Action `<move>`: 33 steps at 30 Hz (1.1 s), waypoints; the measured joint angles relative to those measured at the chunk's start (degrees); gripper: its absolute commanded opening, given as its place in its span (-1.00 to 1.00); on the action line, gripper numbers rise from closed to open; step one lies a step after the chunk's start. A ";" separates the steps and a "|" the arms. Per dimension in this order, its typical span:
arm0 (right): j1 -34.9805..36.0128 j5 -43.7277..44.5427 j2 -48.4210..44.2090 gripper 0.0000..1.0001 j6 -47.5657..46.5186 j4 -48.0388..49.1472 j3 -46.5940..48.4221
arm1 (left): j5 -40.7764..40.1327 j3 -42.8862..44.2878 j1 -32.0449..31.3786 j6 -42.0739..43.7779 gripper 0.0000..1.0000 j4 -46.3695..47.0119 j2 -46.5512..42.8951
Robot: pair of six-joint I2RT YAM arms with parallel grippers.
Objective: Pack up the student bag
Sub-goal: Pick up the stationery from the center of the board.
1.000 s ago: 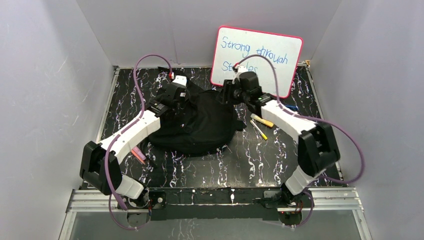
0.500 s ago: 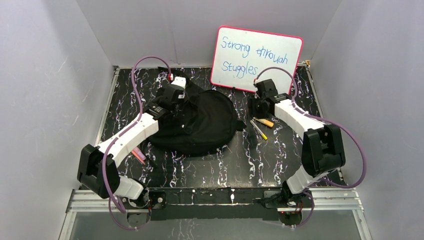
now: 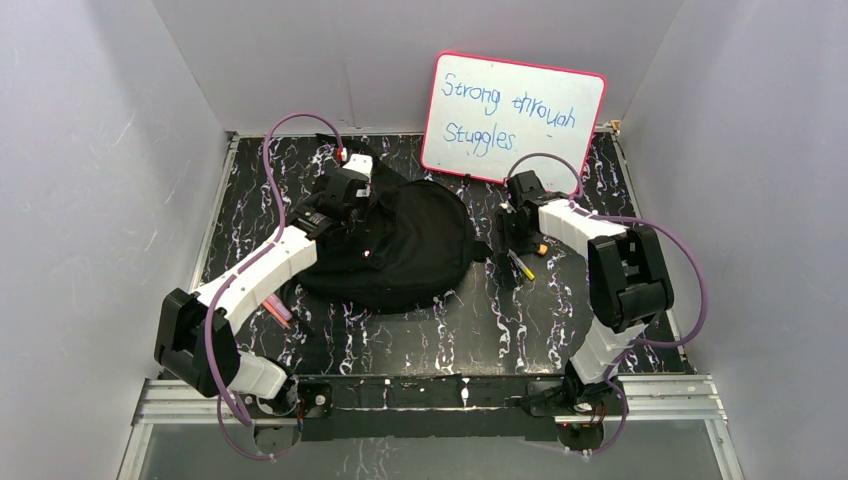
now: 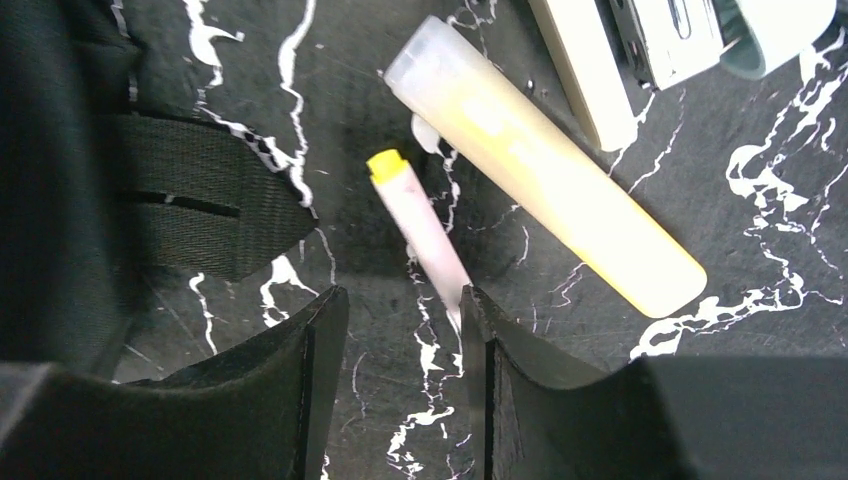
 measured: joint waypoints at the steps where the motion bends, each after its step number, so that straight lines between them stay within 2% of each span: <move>1: -0.17 0.07 0.24 0.01 -0.04 0.00 -0.24 | 0.04 0.00 0.00 0.02 -1.00 0.00 0.00; 3: -0.39 0.17 0.70 -0.09 -0.04 -0.02 -0.37 | 0.15 0.00 0.00 0.04 -1.00 0.00 0.00; 6: -0.66 0.04 1.33 -0.34 -0.07 0.02 -0.37 | 0.37 0.00 0.00 0.07 -1.00 0.00 0.00; 9: -0.66 0.04 1.75 -0.47 0.02 0.15 -0.55 | 0.57 0.00 0.00 0.07 -1.00 0.00 0.00; 12: -0.66 0.35 1.44 -0.48 0.28 1.09 -1.27 | 0.87 0.00 0.00 0.07 -1.00 0.00 0.00; 14: -0.66 0.68 1.29 -0.30 0.46 1.49 -1.55 | 0.94 0.00 0.00 0.07 -1.00 0.00 0.00; 15: -0.66 0.81 1.27 -0.27 0.66 1.57 -1.62 | 0.98 0.00 0.00 0.09 -1.00 0.00 0.00; 19: -0.66 1.68 1.38 -0.27 0.92 1.75 -2.10 | 1.07 -0.02 0.00 0.22 -1.00 0.00 0.00; 29: -0.68 2.51 0.72 -0.70 1.92 2.01 -2.51 | 1.46 -0.96 0.00 0.22 -1.00 0.26 -0.52; 33: -0.68 2.05 -3.41 -0.83 3.04 1.75 -2.71 | 1.53 -0.98 0.00 0.20 -1.00 0.26 -0.90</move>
